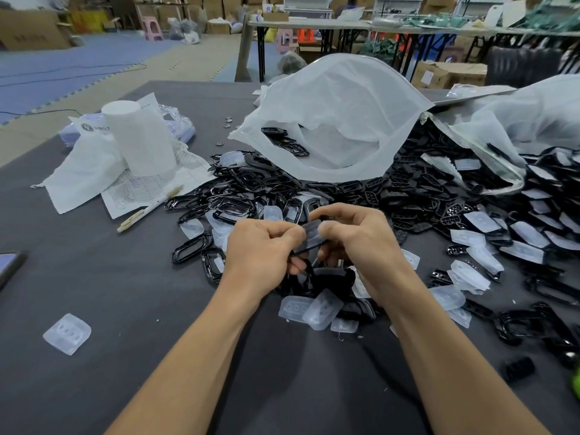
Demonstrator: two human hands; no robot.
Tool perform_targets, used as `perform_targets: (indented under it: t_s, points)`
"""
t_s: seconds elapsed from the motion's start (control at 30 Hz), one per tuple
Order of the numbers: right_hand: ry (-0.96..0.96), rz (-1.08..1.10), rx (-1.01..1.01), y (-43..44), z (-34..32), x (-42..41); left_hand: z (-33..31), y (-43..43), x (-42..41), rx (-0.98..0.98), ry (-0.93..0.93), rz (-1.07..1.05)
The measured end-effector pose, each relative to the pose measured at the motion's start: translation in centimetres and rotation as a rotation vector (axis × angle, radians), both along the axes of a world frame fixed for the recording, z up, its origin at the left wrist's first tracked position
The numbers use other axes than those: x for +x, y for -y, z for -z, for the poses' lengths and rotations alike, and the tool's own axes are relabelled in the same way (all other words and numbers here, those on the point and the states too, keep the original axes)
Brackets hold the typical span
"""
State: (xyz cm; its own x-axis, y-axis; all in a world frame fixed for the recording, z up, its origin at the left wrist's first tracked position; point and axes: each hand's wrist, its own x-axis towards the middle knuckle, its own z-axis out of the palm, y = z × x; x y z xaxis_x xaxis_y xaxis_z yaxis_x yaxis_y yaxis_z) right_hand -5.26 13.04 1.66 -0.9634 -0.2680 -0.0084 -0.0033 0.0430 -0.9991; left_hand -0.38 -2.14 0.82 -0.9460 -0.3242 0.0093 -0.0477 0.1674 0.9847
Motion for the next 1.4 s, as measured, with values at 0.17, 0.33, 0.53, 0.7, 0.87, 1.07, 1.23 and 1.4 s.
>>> perform_targets:
  t_s: [0.17, 0.33, 0.53, 0.7, 0.87, 1.07, 1.23, 1.4]
  points:
    - [-0.034, 0.070, 0.030, -0.1, 0.2, -0.4, -0.5, 0.2, 0.1, 0.168, 0.048, 0.034]
    - [-0.059, 0.092, 0.027, -0.3, 0.5, -0.7, -0.7, 1.1, 0.1, 0.246, 0.101, 0.107]
    - [-0.062, 0.074, 0.033, -0.3, 0.6, -0.7, -0.2, 0.8, 0.0, 0.161, 0.110, 0.170]
    - [-0.021, 0.063, -0.018, -0.3, 0.5, -0.6, -0.1, 0.7, -0.2, 0.198, 0.104, 0.130]
    - [-0.322, 0.085, 0.271, -0.9, 0.0, -0.3, -0.1, 0.6, -0.3, 0.210, 0.126, 0.113]
    - [-0.530, -0.052, 0.566, -1.2, -0.6, 0.4, -0.1, 0.9, -0.1, 0.217, 0.090, 0.153]
    - [-0.538, -0.014, 0.486, -1.2, -0.7, 0.5, -0.5, 1.3, 0.3, 0.278, 0.068, 0.189]
    - [-0.558, -0.004, 0.467, -1.2, -0.3, 0.3, -0.4, 1.3, 0.1, 0.248, 0.085, 0.153]
